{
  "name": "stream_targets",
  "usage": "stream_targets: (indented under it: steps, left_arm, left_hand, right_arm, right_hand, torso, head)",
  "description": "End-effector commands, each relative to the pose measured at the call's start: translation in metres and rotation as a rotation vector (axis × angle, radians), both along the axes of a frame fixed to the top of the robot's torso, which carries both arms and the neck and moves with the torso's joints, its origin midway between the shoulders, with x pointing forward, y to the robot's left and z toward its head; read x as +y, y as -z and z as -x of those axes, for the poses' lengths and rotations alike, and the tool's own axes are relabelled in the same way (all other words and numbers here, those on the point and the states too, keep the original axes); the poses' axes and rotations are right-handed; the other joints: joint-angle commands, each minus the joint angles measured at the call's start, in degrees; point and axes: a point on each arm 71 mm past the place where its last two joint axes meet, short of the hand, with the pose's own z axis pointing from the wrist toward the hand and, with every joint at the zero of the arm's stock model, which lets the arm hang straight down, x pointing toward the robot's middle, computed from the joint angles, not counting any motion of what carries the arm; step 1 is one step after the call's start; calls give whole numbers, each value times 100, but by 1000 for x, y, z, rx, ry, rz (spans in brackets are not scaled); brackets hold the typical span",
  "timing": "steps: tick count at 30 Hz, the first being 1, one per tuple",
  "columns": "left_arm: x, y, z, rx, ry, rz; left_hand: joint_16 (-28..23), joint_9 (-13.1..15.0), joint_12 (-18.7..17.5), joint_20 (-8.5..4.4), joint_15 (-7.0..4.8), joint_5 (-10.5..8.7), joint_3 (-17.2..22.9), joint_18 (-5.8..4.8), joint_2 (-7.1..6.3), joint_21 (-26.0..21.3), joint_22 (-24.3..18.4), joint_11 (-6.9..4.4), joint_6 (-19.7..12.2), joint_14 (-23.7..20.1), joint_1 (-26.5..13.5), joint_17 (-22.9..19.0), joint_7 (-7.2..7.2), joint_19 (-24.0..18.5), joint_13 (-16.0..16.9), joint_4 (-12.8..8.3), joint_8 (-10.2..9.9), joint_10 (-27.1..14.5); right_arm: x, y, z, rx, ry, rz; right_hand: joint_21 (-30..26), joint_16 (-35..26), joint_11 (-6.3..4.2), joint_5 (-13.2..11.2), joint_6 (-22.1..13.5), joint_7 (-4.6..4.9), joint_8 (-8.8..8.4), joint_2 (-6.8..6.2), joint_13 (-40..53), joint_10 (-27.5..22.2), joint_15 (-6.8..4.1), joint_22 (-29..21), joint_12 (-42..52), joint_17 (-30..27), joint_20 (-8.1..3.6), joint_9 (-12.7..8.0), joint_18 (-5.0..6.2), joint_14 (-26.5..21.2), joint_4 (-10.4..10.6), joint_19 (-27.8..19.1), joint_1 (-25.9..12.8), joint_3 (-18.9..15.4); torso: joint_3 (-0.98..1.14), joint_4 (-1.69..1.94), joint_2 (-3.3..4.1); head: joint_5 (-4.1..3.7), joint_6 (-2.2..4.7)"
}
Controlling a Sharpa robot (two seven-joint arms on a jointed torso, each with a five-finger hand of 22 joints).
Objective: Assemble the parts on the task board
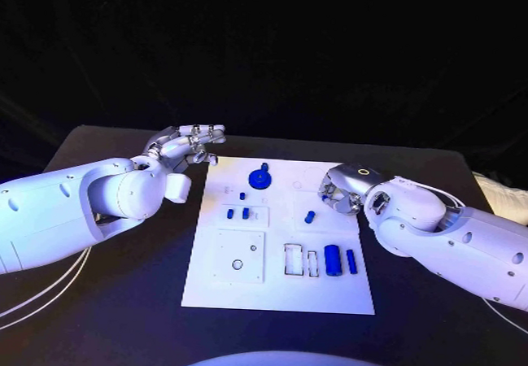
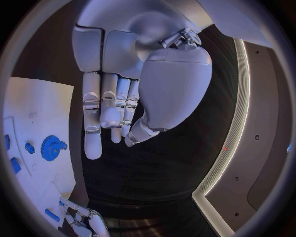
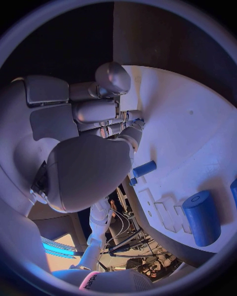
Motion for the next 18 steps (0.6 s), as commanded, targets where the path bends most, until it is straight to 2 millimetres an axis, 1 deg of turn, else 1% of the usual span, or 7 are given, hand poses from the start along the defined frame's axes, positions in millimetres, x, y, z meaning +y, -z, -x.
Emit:
stream_targets:
  steps: [1,4,8,11,14,16,18]
  left_arm:
    - [-3,-2,0,-14,21,9]
    - [-3,-2,0,-14,22,9]
    - [-3,-1,0,-14,23,7]
    - [-3,-1,0,-12,24,6]
    - [-2,-1,-1,-9,22,4]
    - [-1,0,-1,-9,21,3]
    - [-1,0,-1,-8,20,3]
  left_hand:
    - [-7,-9,16,16,9,7,-37,96,-7,-30,-7,12,-34,-19,-44,-5,3,-9,10,-13,25,-46]
    - [-6,-9,22,17,11,13,-42,96,-6,-32,-8,13,-42,-21,-45,-6,4,-8,11,-14,25,-55]
    - [0,-9,28,19,12,19,-45,97,-3,-34,-9,14,-50,-19,-44,2,5,-7,13,-15,26,-64]
    - [0,-9,33,20,13,23,-48,97,2,-35,-10,16,-57,-20,-46,-1,8,-6,14,-14,27,-73]
    - [1,-10,39,21,15,26,-52,97,6,-37,-12,20,-66,-21,-50,-2,11,-5,16,-11,27,-84]
    - [2,-10,42,22,16,28,-55,97,7,-38,-13,21,-72,-21,-51,-3,12,-5,17,-11,28,-91]
    - [2,-10,42,22,16,28,-55,97,7,-38,-13,21,-72,-21,-51,-3,12,-5,17,-11,28,-91]
  right_arm:
    - [1,5,3,-7,8,2]
    - [1,2,4,-26,11,-14]
    - [0,-2,5,-45,15,-32]
    - [0,-7,7,-47,19,-44]
    - [-1,-12,10,-43,24,-57]
    - [-2,-16,12,-43,26,-63]
    - [-2,-18,14,-40,26,-71]
  right_hand:
    - [24,-11,-82,-25,34,3,8,-1,-3,127,-40,15,-30,-11,-15,11,29,252,-16,41,-53,19]
    - [33,-2,-87,-21,46,0,10,5,-3,147,-46,28,-35,-3,-16,17,27,254,-28,49,-62,30]
    - [55,-4,-95,2,61,-3,13,6,-1,180,-53,64,-42,-16,-23,26,22,254,-51,66,-79,45]
    - [56,-13,-96,11,65,-3,13,3,-1,189,-55,63,-48,-32,-25,29,22,252,-56,67,-91,48]
    - [59,-13,-98,35,70,-5,11,-4,-3,201,-59,66,-61,-38,-29,34,22,251,-67,72,-116,54]
    - [61,-12,-99,41,71,-6,11,-4,-3,203,-60,70,-64,-39,-30,35,21,251,-69,74,-120,56]
    - [62,-12,-99,46,71,-6,10,-5,-3,204,-61,70,-66,-39,-31,36,21,251,-72,75,-123,58]
  torso:
    - [-1,5,-3]
    - [-1,1,0]
    - [-2,-4,3]
    - [2,-8,2]
    - [5,-6,0]
    - [-4,-2,-6]
    - [-5,-4,-6]
  head:
    - [1,-3]
    - [-6,-19]
    - [-2,-15]
    - [7,-6]
    - [10,-16]
    - [6,-5]
    - [8,-1]
